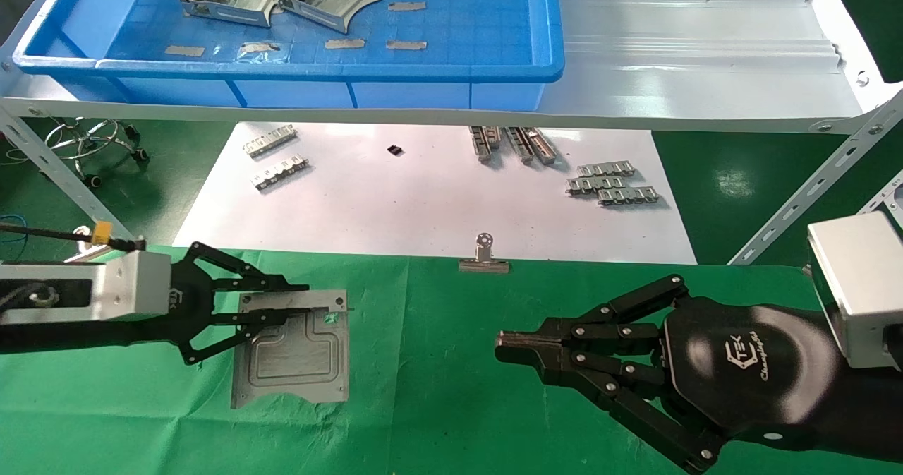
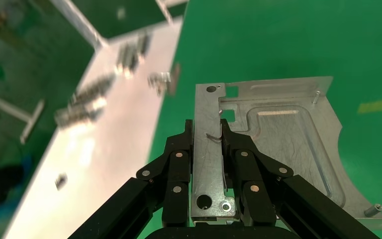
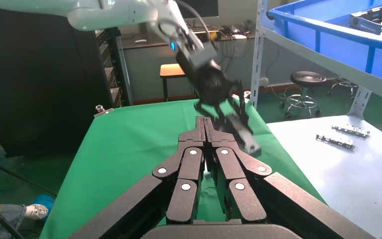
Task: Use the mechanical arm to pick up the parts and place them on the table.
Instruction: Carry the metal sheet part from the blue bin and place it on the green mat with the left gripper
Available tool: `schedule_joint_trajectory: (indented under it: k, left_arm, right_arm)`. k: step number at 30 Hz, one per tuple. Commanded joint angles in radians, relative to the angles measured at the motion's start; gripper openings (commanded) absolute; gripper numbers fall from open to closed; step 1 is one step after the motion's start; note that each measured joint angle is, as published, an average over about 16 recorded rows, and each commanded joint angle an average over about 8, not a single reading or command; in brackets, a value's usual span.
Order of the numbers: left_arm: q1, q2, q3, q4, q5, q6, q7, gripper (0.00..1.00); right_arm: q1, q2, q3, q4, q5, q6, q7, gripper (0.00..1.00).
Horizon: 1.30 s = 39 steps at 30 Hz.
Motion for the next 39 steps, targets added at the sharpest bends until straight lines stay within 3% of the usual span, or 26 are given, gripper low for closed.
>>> schedule_joint_trajectory:
  k: [1,17,37,39]
  left_arm:
    - [0.02,0.005,0.017,0.021,0.021,-0.028,0.024,0.0]
    - [0.06,0.103,0.046,0.199,0.089,-0.148,0.19,0.0]
    - [0.066,0.119,0.016,0.294,0.049,-0.067,0.441,0.0]
    - [0.067,0.122,0.016,0.304,0.05,-0.07,0.462,0.1]
  right_arm:
    - [0.0,0.0,0.0,0.0,0.0,0.0,0.0,0.0]
    - [0.0,0.0,-0.001,0.0,0.0,0.0,0.0,0.0]
    - [0.0,0.0,-0.001,0.0,0.001,0.001,-0.001,0.0]
    - [0.0,0.001,-0.001,0.0,0.001,0.001,-0.001,0.0]
